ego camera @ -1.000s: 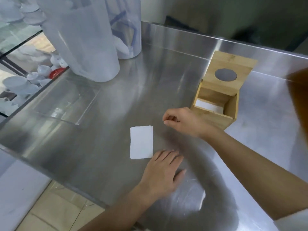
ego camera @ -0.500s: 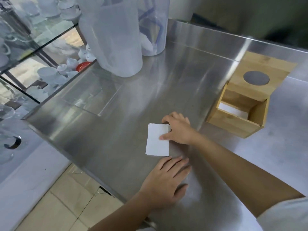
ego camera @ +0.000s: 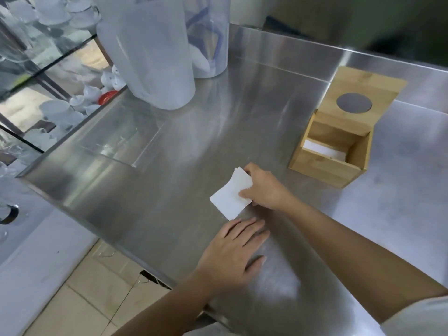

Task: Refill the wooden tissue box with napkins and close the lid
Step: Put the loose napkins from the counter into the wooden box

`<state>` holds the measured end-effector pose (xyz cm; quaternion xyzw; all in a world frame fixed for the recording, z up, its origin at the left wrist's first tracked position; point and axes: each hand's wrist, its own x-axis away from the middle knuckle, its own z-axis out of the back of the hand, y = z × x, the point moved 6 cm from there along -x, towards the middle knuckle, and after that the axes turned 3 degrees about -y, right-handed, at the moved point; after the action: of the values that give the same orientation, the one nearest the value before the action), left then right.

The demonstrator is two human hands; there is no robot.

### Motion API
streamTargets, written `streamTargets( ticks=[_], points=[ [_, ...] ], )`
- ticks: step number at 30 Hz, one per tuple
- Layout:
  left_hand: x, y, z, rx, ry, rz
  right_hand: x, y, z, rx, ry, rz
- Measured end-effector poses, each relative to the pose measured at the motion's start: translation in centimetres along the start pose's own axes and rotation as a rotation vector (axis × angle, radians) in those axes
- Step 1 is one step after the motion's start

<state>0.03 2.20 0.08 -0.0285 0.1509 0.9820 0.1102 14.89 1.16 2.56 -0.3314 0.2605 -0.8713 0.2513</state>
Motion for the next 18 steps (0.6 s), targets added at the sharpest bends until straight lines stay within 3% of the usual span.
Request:
streamTargets(
  ticks=[6, 10, 13, 18],
  points=[
    [-0.2, 0.3, 0.3, -0.016, 0.013, 0.003, 1.4, 2.9, 1.4, 0.252, -0.022, -0.085],
    [-0.1, 0.3, 0.3, -0.014, 0.009, 0.004, 1.8, 0.6, 2.7, 0.386, 0.153, 0.126],
    [-0.1, 0.3, 0.4, -0.017, 0.003, 0.005, 1.1, -1.1, 1.9, 0.447, 0.061, 0.242],
    [-0.1, 0.4, 0.6, -0.022, 0.008, -0.008, -0.7, -1.2, 0.4, 0.502, -0.134, 0.186]
  ],
)
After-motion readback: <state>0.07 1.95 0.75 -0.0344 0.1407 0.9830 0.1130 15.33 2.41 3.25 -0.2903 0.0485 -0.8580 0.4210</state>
